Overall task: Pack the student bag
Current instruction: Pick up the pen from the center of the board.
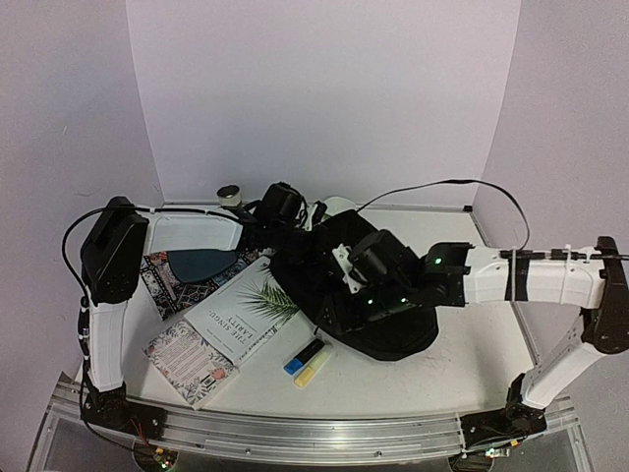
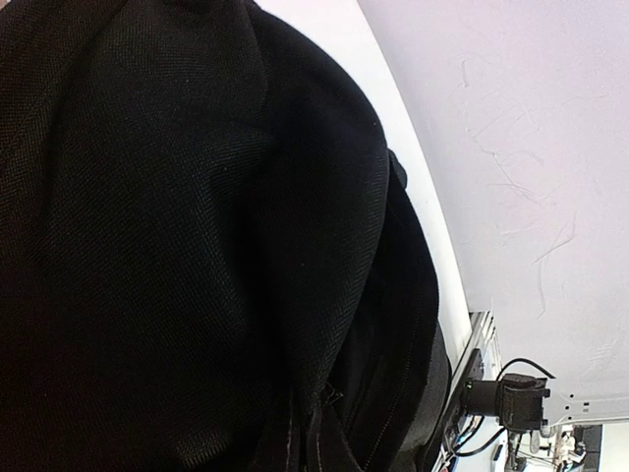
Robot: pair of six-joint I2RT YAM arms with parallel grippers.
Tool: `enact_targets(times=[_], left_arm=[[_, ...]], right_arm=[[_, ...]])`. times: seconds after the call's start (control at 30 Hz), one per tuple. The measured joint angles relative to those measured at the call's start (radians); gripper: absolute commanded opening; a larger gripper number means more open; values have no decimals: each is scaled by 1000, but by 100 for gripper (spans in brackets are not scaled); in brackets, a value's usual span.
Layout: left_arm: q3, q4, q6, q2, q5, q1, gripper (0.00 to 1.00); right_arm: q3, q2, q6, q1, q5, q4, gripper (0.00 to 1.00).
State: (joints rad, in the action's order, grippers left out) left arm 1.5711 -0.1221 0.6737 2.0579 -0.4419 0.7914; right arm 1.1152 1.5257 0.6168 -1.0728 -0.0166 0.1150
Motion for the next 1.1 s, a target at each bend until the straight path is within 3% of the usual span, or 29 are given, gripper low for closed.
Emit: enact_targets(times=[0.3,0.57,0.77,1.1], left_arm=[[11,-12,0,0,0,-2,0],[17,-16,0,0,-1,-7,0],[20,-19,0,0,-1,-8,0],[20,-34,0,0,-9,-8,0]], right_arm=[[32,238,154,-131,118,25,68],[53,311,324,-170,184,41,68],[119,393,371,-170,197,51,65],[180,472,398,-170,223,115,51]])
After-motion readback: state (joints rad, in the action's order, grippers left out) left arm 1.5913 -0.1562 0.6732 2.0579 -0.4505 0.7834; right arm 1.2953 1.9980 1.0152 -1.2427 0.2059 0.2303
